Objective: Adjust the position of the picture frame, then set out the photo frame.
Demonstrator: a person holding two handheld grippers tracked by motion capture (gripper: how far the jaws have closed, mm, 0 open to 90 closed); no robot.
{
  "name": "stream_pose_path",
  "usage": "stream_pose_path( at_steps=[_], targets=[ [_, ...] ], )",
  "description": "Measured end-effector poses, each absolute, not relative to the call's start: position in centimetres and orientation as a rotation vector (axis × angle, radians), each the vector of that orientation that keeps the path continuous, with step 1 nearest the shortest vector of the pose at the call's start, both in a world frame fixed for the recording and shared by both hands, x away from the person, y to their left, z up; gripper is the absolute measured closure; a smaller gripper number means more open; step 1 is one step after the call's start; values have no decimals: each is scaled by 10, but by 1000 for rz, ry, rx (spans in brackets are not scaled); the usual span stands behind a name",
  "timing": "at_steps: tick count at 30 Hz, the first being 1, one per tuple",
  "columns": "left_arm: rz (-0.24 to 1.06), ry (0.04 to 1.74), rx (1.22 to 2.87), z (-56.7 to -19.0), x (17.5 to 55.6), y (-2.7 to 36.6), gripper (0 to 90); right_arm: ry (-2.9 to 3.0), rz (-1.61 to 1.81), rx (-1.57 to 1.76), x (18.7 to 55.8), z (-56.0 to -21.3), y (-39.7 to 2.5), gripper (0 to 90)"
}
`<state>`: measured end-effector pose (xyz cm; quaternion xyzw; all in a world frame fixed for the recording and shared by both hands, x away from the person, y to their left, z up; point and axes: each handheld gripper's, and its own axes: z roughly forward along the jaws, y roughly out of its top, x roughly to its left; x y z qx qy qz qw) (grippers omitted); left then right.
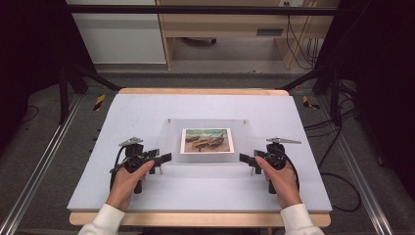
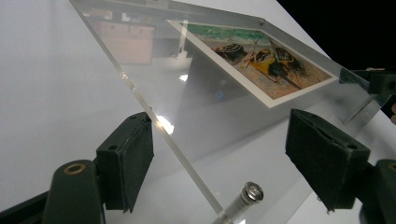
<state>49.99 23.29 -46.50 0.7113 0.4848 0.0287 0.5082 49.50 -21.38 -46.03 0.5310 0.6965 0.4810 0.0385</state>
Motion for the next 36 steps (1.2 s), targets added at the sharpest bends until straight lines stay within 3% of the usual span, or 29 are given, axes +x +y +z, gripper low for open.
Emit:
stream_pose_path(
  at_steps=[15,36],
  targets=[
    [109,1144,1746,-460,493,232,248,2144,1451,1581,490,-457,-213,206],
    [294,1087,1791,-445,453,235,470,2109,1330,1362,446,-444,-211,371]
  ],
)
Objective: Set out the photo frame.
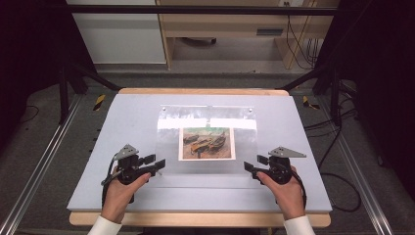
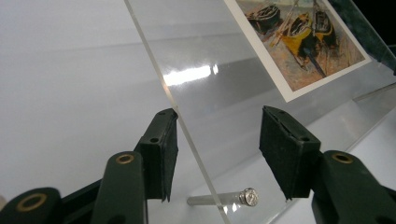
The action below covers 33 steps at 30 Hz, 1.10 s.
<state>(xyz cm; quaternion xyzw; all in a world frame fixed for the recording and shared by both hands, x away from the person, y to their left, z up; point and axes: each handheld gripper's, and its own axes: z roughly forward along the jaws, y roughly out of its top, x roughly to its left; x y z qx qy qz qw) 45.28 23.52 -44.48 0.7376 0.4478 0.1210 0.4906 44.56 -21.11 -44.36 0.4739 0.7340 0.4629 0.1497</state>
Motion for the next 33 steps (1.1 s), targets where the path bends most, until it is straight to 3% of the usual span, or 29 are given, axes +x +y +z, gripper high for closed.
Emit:
stream_pose_path(
  at_steps=[33],
  targets=[
    [366,1064,1792,-446,413,242,683,2052,1271,1273,401,-445,-215,606]
  ],
)
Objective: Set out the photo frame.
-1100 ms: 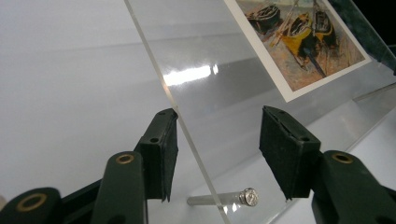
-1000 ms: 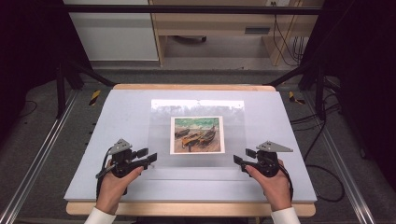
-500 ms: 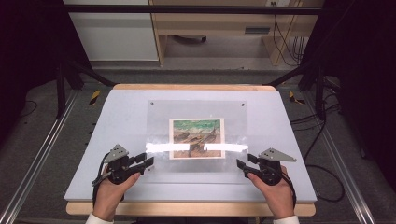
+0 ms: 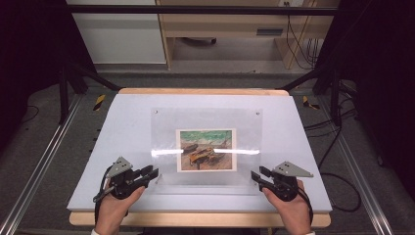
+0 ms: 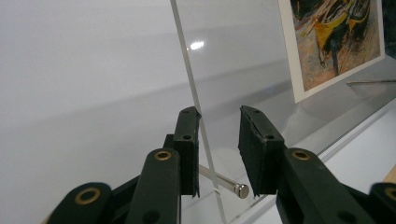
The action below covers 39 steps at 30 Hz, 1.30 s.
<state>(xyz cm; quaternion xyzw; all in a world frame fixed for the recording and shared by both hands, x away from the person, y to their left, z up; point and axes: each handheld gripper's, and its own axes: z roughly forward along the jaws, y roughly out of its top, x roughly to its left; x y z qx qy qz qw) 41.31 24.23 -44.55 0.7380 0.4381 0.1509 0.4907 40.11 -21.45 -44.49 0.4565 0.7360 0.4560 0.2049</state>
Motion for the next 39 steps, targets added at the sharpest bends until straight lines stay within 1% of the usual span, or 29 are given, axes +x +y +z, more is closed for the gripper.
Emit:
stream_pose_path(
  at_steps=[19,39],
  targets=[
    [363,1065,1814,-447,402,244,749,2052,1249,1259,388,-448,-217,689],
    [374,1057,1834,-447,398,244,758,2052,1232,1254,383,-449,-217,715]
  ],
)
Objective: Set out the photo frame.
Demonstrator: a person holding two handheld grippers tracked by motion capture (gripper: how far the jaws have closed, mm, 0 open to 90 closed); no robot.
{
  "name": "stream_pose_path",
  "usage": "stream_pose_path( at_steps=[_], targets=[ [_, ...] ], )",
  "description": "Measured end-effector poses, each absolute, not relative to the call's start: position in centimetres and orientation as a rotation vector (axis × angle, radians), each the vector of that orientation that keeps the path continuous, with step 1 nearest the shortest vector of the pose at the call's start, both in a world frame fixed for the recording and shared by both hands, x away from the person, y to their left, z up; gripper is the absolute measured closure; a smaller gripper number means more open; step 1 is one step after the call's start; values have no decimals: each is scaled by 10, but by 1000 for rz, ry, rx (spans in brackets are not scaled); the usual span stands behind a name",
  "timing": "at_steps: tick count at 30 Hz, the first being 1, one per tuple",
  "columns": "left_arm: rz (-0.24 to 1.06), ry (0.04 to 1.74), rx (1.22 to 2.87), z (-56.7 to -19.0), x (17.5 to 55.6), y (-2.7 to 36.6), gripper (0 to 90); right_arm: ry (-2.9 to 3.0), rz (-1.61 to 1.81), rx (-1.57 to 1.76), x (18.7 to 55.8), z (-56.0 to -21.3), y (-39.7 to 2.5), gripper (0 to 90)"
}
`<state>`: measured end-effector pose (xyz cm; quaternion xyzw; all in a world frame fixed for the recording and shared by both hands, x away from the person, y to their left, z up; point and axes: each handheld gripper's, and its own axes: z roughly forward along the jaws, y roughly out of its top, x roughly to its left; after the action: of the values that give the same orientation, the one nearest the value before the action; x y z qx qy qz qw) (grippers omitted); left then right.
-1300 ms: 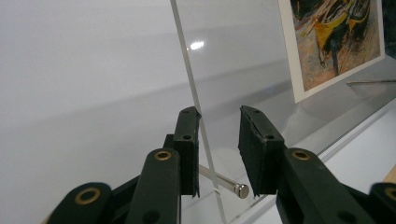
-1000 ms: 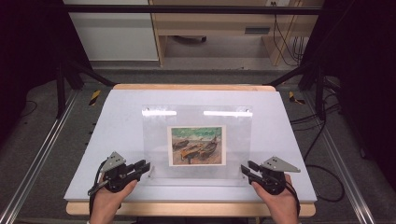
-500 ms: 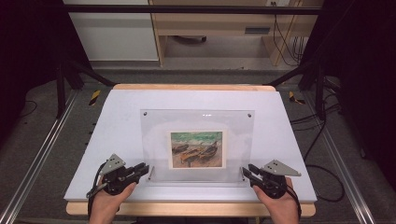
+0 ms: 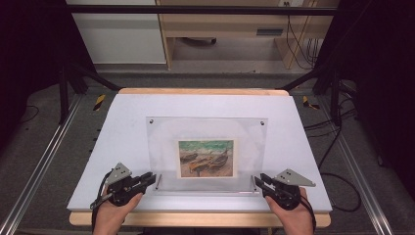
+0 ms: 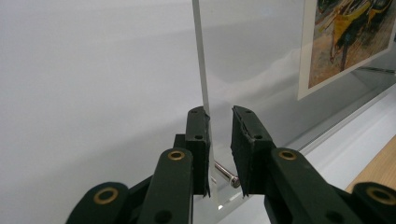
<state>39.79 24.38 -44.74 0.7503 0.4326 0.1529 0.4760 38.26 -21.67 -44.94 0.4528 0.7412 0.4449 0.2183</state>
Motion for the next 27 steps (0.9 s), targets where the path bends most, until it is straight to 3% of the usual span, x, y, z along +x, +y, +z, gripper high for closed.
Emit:
stream_pose_path(
  at_steps=[27],
  targets=[
    [377,1059,1846,-448,393,243,759,2060,1215,1246,378,-451,-216,717]
  ],
)
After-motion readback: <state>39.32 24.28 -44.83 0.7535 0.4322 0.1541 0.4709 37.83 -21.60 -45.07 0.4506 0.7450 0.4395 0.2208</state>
